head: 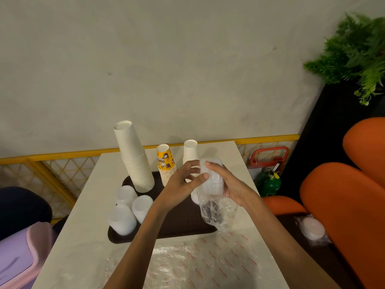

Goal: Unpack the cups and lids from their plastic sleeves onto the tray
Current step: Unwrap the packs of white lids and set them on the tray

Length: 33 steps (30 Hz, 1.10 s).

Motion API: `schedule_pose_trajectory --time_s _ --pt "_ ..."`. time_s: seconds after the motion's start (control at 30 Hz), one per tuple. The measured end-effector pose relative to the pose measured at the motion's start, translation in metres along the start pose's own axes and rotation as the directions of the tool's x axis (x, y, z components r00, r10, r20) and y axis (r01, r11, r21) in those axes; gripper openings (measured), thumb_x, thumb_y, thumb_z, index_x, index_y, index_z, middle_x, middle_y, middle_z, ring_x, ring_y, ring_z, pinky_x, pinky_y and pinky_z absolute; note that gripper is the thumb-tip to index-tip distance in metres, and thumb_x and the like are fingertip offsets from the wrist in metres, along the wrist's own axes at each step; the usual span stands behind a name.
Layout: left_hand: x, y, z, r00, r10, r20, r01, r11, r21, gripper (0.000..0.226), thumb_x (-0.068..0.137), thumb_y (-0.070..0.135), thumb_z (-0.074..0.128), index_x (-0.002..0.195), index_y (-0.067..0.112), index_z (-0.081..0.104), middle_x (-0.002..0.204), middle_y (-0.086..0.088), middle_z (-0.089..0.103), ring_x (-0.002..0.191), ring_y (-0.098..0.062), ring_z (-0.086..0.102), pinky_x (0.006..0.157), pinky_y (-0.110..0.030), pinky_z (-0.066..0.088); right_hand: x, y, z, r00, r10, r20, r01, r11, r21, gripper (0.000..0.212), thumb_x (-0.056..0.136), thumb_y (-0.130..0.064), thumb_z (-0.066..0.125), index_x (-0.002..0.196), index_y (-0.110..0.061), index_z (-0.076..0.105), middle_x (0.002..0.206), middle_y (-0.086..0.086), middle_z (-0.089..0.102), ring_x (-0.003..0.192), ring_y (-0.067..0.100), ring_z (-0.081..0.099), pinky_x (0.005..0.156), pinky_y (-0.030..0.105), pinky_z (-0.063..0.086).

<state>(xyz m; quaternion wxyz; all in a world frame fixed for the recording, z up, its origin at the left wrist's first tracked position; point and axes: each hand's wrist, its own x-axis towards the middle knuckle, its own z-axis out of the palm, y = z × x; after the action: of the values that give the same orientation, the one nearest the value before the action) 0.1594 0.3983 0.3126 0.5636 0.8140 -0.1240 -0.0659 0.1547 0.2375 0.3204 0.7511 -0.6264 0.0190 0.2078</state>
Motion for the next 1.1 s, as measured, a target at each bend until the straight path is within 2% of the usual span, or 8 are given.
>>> schedule_pose_trajectory --time_s 0.2,0.27,0.37,0.43,0.57,0.63,0.73,1.1 --pt "-0.001 0.004 0.001 0.998 -0.032 0.045 0.039 0.987 -0.155 0.045 0.077 0.035 0.064 0.118 0.032 0.047 0.123 -0.004 0.060 0.112 -0.019 0.060 0.090 -0.030 0.054 0.003 -0.002 -0.004 0.999 -0.005 -0.051 0.000 0.996 -0.090 0.044 0.092 -0.042 0.048 0.130 -0.022 0.039 0.111 0.002 0.058 0.100 0.017 0.060 0.080 0.038 0.055" --pt "-0.001 0.002 0.003 0.999 -0.039 0.037 0.046 0.980 -0.191 0.043 0.081 0.029 0.066 0.120 0.030 0.047 0.123 -0.005 0.060 0.111 -0.020 0.061 0.090 -0.034 0.054 0.007 0.003 -0.005 0.999 -0.006 -0.047 0.003 0.998 -0.067 0.054 0.087 -0.045 0.052 0.133 -0.021 0.037 0.116 0.005 0.056 0.103 0.020 0.059 0.080 0.040 0.056" --pt "0.000 0.001 0.005 0.998 -0.065 0.017 0.067 0.969 -0.238 0.052 0.076 0.039 0.072 0.122 0.030 0.049 0.123 -0.005 0.062 0.111 -0.020 0.062 0.092 -0.038 0.054 0.011 0.007 -0.005 0.999 0.008 -0.051 -0.007 1.000 0.003 0.080 0.068 -0.051 0.062 0.137 -0.021 0.035 0.125 0.011 0.054 0.110 0.026 0.058 0.075 0.040 0.057" --pt "0.000 0.001 0.005 0.996 -0.085 0.004 0.083 0.959 -0.271 0.057 0.072 0.041 0.069 0.124 0.030 0.049 0.124 -0.006 0.062 0.113 -0.020 0.061 0.094 -0.040 0.052 0.013 0.010 -0.006 0.999 0.009 -0.053 -0.006 0.999 0.046 0.085 0.065 -0.050 0.066 0.138 -0.021 0.035 0.129 0.012 0.053 0.113 0.028 0.057 0.073 0.040 0.057" --pt "-0.002 0.001 0.006 0.994 -0.106 -0.004 0.099 0.942 -0.321 0.038 0.082 0.028 0.065 0.117 0.030 0.052 0.124 -0.003 0.062 0.113 -0.018 0.061 0.092 -0.033 0.053 0.018 0.013 -0.009 0.999 -0.008 -0.043 0.010 0.998 0.067 0.082 0.070 -0.049 0.074 0.137 -0.021 0.037 0.129 0.012 0.053 0.115 0.029 0.057 0.071 0.039 0.057" --pt "-0.003 0.001 0.007 0.995 -0.103 -0.006 0.096 0.941 -0.326 0.031 0.085 0.022 0.064 0.113 0.031 0.054 0.123 -0.002 0.063 0.112 -0.017 0.061 0.090 -0.029 0.053 0.021 0.015 -0.010 0.998 -0.014 -0.055 0.017 0.999 0.049 0.082 0.068 -0.049 0.072 0.137 -0.022 0.037 0.129 0.011 0.053 0.114 0.027 0.057 0.076 0.042 0.058" --pt "-0.004 0.001 0.007 0.995 -0.104 -0.013 0.095 0.945 -0.313 0.032 0.087 0.017 0.064 0.115 0.027 0.055 0.124 -0.002 0.062 0.114 -0.019 0.060 0.092 -0.031 0.053 0.023 0.019 -0.012 0.997 -0.023 -0.075 0.025 0.999 0.024 0.084 0.066 -0.048 0.069 0.138 -0.023 0.035 0.129 0.010 0.052 0.114 0.024 0.056 0.088 0.045 0.055" --pt "-0.008 0.003 0.010 0.993 -0.118 -0.027 0.101 0.926 -0.363 0.032 0.087 0.015 0.063 0.115 0.029 0.055 0.118 -0.002 0.064 0.106 -0.016 0.064 0.084 -0.027 0.055 0.019 0.017 -0.010 0.994 -0.038 -0.102 0.035 0.999 -0.024 0.086 0.065 -0.047 0.072 0.137 -0.022 0.032 0.125 0.006 0.051 0.111 0.020 0.055 0.087 0.039 0.054"
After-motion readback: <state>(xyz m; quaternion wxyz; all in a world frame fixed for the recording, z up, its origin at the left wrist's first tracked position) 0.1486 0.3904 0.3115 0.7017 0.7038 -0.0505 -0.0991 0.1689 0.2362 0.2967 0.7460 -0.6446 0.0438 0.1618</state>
